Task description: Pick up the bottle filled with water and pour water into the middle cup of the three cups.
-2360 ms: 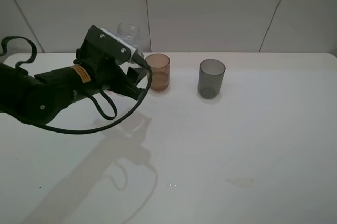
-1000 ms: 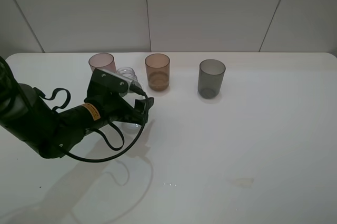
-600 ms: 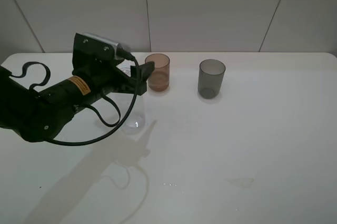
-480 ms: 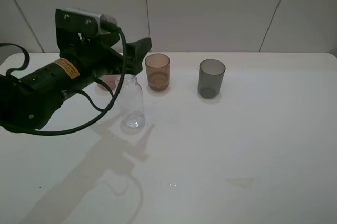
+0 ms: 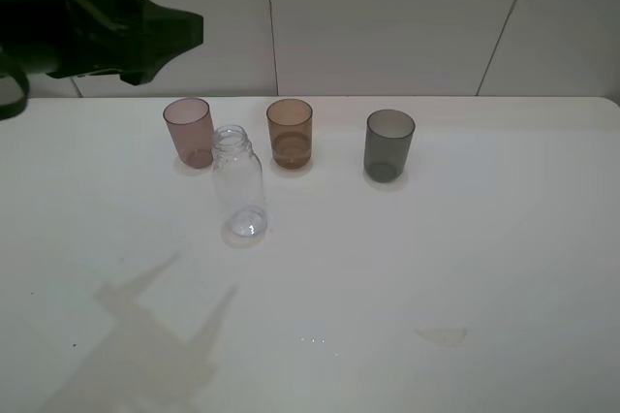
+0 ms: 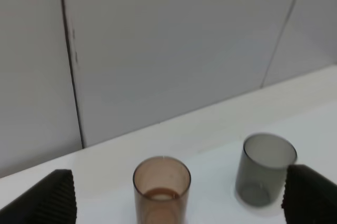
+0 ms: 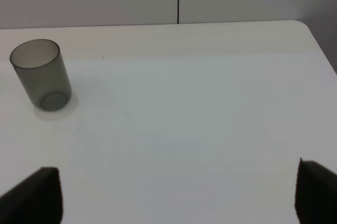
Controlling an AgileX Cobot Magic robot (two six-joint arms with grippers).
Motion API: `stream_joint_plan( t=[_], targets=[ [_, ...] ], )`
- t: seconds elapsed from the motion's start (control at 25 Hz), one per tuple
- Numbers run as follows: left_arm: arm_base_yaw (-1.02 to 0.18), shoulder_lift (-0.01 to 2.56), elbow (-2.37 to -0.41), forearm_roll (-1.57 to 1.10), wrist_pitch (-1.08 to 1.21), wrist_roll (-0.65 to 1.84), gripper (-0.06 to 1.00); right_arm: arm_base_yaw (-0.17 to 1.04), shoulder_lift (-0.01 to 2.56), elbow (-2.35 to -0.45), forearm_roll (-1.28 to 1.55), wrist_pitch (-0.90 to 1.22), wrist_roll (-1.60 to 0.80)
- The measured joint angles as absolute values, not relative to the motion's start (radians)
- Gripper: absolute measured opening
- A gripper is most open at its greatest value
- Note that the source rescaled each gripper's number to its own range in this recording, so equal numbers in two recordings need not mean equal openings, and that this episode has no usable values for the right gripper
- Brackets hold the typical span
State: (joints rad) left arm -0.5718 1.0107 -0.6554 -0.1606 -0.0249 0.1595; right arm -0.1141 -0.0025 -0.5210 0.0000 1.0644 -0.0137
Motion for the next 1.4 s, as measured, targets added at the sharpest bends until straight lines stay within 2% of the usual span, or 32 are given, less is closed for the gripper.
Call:
stream_joint_plan(
  t=[0.2,0.44,0.72,0.96,1.12,1.4],
  targets=[
    [-0.477,0.772,-0.724,-0.107,0.401,0.124,1.0,-0.114,-0.002,-0.521,0.0,1.064,-0.014],
    [-0.326,0.463,-0.776,0.115,0.819,-0.096,1.0,-0.114,-0.002,-0.521,0.0,1.064,-0.014],
    [-0.264,0.2,-0.788,0.188,1.129,-0.157,1.0,-0.114,-0.002,-0.521,0.0,1.064,-0.014],
    [-0.264,0.019,-0.789,0.155,1.198,-0.147,1.0,-0.114,-0.002,-0.521,0.0,1.064,-0.014],
    [-0.264,-0.007,-0.777,0.123,1.198,-0.111,1.0,-0.114,-0.002,-0.521,0.0,1.064,-0.014],
    [-0.264,-0.007,-0.659,0.0,1.072,-0.078,1.0,-0.114,-0.002,-0.521,0.0,1.064,-0.014]
  ],
)
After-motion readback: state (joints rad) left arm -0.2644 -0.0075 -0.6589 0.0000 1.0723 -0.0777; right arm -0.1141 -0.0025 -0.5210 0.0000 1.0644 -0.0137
